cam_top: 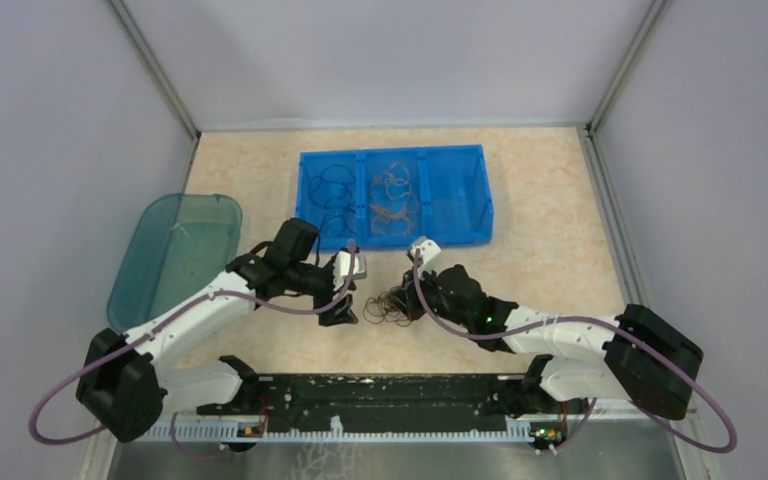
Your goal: Untangle the cables
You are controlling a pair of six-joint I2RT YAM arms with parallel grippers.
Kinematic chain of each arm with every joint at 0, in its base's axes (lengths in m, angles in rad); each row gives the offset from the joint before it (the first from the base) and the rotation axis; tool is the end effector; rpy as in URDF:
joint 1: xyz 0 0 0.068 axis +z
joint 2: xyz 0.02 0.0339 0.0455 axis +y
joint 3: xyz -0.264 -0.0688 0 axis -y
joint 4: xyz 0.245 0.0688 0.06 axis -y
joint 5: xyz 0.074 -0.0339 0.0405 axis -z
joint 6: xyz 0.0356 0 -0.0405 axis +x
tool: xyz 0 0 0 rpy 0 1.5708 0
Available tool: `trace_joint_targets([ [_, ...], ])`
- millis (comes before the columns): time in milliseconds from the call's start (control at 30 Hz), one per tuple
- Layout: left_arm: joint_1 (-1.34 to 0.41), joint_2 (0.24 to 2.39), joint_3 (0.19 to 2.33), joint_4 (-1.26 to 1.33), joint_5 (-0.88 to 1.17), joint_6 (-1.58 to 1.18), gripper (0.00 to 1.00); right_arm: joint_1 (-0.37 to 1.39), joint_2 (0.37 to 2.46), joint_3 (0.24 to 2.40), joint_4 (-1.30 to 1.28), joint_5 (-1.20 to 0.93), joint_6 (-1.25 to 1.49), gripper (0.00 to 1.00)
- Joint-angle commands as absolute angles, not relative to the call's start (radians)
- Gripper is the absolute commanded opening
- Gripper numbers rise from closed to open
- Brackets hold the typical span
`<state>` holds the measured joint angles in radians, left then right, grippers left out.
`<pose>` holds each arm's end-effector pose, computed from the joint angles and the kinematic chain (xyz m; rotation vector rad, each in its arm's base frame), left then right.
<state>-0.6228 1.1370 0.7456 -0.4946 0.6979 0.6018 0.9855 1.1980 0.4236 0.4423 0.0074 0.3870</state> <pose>0.1673 -0.1483 0.2366 1.5903 1.7372 -0.8585 0.1353 0.2037 0.1952 -0.5882 1.9245 0.9033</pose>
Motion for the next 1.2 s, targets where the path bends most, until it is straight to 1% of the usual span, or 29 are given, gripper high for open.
trace_joint_targets([
  [0, -0.626, 1.171, 0.759, -0.38, 0.667, 0.537, 0.82, 0.986, 1.093, 0.373, 0.543, 0.008, 0.432, 0.0],
  [100, -0.63, 1.156, 0.783, -0.372, 0.748, 0.547, 0.82, 0.977, 1.033, 0.346, 0.589, -0.015, 0.464, 0.0],
  [167, -0.639, 1.135, 0.775, -0.347, 0.763, 0.549, 0.81, 0.967, 0.998, 0.328, 0.64, -0.038, 0.492, 0.0],
  [267, -0.64, 1.132, 0.769, -0.325, 0.776, 0.505, 0.8, 0.949, 0.953, 0.312, 0.697, -0.059, 0.527, 0.0],
  [367, -0.643, 1.152, 0.76, -0.337, 0.773, 0.452, 0.78, 0.948, 0.938, 0.323, 0.677, -0.063, 0.527, 0.0],
  [467, -0.644, 1.156, 0.742, -0.331, 0.751, 0.466, 0.77, 0.948, 0.936, 0.309, 0.683, -0.068, 0.536, 0.0],
  [600, -0.646, 1.1, 0.724, -0.26, 0.767, 0.475, 0.76, 0.947, 0.921, 0.278, 0.762, -0.09, 0.579, 0.0],
  [800, -0.704, 1.025, 0.722, -0.122, 0.75, 0.464, 0.74, 0.934, 0.95, 0.362, 0.853, -0.151, 0.623, 0.0],
  [900, -0.733, 1.022, 0.743, -0.143, 0.763, 0.477, 0.74, 0.933, 0.982, 0.412, 0.892, -0.18, 0.646, 0.0],
  [1167, -0.744, 0.98, 0.739, -0.112, 0.683, 0.443, 0.73, 0.933, 1.005, 0.46, 0.981, -0.216, 0.707, 0.0],
])
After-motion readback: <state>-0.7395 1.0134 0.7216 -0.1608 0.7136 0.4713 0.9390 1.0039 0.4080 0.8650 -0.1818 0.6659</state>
